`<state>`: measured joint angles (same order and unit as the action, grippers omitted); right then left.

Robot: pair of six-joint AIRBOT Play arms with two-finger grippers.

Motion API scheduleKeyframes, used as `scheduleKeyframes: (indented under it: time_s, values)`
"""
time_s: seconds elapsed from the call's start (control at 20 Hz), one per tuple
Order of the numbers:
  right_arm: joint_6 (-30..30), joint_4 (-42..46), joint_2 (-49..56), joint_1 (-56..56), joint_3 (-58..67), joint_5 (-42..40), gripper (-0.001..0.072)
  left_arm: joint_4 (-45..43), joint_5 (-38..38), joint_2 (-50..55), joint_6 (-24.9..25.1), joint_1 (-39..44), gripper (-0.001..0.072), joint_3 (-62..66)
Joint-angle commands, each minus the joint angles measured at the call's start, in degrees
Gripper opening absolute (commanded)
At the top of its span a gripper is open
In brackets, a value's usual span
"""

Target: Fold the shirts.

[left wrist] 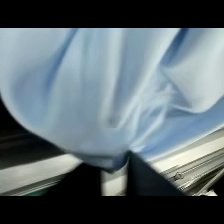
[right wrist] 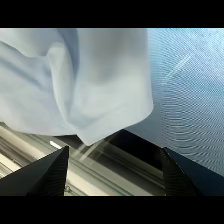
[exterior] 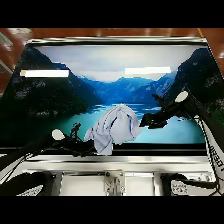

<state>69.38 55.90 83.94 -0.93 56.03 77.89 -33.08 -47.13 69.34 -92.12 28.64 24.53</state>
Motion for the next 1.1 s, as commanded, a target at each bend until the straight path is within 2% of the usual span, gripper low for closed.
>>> scheduleKeyframes:
  time_s: [0.0, 0.05, 0.3, 0.35, 0.4, 0.45, 0.5, 0.6, 0.8, 0.9, 1.0, 1.05]
  values:
    - [0.9, -0.7, 1.0, 0.1, -1.2, -1.7, 0.0699, 2.2, 3.2, 1.3, 0.3, 0.9, 0.0053, 0.5]
    - [1.0, -1.2, 1.7, 0.1, -2.3, -2.3, 0.0699, 2.2, 2.7, 1.3, 1.7, 0.3, 0.0035, 0.9]
    - [0.9, -6.7, 6.4, 0.1, -5.7, -7.1, 0.0696, 2.0, 0.4, 0.0, 5.1, -2.1, 0.0034, 2.7]
    - [1.0, -7.9, 6.7, 0.1, -5.7, -8.5, 0.0616, 1.7, 0.4, -0.9, 5.1, -2.4, 0.0034, 3.4]
    - [1.0, -9.1, 6.7, 0.1, -5.7, -10.1, 0.0329, 1.5, 0.4, -1.9, 5.1, -3.0, 0.0034, 4.3]
    - [0.8, -10.3, 6.7, 0.1, -5.7, -10.8, 0.0156, 1.0, 0.4, -2.8, 5.1, -3.8, 0.0034, 5.2]
    - [0.3, -10.6, 6.7, 0.1, -5.7, -11.0, 0.0095, -0.1, 0.3, -3.7, 5.1, -5.1, 0.0034, 6.4]
    - [-0.3, -10.6, 6.6, 0.0, -5.7, -10.6, 0.0071, -2.3, -0.8, -5.2, 5.1, -8.6, 0.0033, 8.9]
    - [-7.4, -10.3, 0.1, 0.0, -2.5, -7.3, 0.0069, -10.6, -8.8, -9.6, 5.4, -16.7, 0.0033, 17.3]
    - [-13.9, -10.3, -7.3, 0.0, 3.4, -4.7, 0.0069, -12.2, -13.4, -14.0, 11.4, -20.4, 0.0032, 25.9]
    - [-14.5, -8.7, -15.1, 0.0, 12.2, -4.5, 0.0070, -12.2, -14.9, -19.1, 16.5, -23.8, 0.0033, 38.1]
    - [-13.9, -7.8, -19.2, 0.0, 17.4, -5.4, 0.0070, -12.2, -14.6, -21.1, 17.2, -25.6, 0.0033, 44.7]
